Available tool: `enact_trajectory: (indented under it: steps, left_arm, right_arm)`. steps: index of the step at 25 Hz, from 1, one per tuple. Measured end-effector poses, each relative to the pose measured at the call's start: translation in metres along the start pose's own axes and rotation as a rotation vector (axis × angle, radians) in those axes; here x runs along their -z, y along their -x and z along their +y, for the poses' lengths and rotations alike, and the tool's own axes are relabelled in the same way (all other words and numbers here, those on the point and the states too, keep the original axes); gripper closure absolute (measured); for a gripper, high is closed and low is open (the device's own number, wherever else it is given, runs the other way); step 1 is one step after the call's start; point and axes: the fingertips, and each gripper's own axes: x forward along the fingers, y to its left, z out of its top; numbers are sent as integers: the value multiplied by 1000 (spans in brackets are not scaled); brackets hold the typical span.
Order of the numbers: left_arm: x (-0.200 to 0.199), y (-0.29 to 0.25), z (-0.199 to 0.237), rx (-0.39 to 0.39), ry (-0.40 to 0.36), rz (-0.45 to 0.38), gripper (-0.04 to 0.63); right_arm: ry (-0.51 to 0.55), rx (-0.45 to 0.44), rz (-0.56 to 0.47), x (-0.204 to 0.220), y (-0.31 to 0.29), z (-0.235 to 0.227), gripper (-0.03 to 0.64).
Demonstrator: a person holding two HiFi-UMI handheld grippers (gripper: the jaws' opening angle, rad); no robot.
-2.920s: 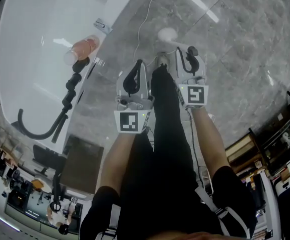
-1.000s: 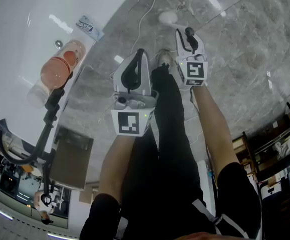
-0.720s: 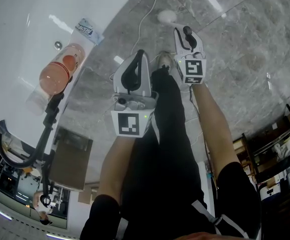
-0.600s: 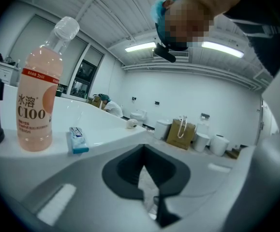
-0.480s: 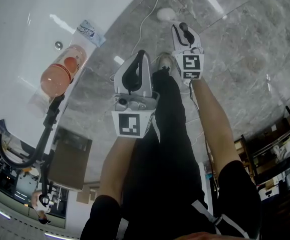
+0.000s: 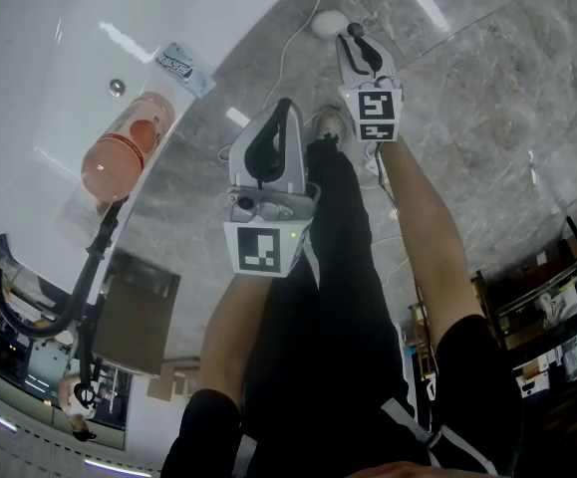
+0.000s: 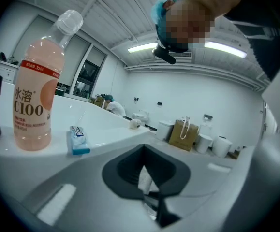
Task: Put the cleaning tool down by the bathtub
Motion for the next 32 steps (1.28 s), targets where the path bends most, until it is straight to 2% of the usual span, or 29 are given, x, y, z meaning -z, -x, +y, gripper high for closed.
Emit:
enact_trajectory:
  steps: [9, 32]
  left_arm:
    - [1, -1, 12, -24, 14, 0, 589]
    - [6, 1, 27, -59, 37, -5, 589]
  right_arm:
    - [19, -12, 4, -15, -29, 4, 535]
    - [30, -17, 16, -24, -55, 9, 535]
